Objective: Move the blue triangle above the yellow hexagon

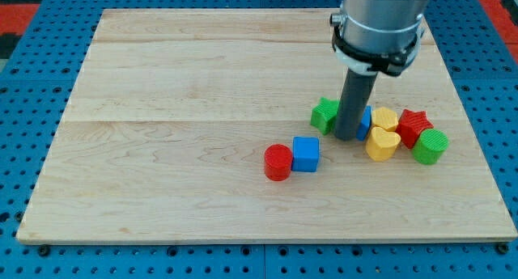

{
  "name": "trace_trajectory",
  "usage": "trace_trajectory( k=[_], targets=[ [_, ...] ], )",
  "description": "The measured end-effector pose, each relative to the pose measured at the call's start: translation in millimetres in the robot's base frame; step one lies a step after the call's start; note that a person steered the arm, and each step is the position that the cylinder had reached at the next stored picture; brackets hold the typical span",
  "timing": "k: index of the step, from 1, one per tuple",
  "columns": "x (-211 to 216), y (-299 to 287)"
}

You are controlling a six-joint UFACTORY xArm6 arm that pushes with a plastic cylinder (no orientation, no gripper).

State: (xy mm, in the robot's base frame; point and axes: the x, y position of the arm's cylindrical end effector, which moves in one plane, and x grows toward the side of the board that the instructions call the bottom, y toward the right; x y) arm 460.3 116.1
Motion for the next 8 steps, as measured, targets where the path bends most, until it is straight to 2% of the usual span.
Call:
trace_trajectory(
  k=[1, 2, 3, 4, 5, 6, 8],
  targets=[
    [-25, 3],
    [-70, -13],
    [-51, -44],
    [-16, -10],
    [-16, 23],
    [-40, 43],
    [-84, 48]
  ],
)
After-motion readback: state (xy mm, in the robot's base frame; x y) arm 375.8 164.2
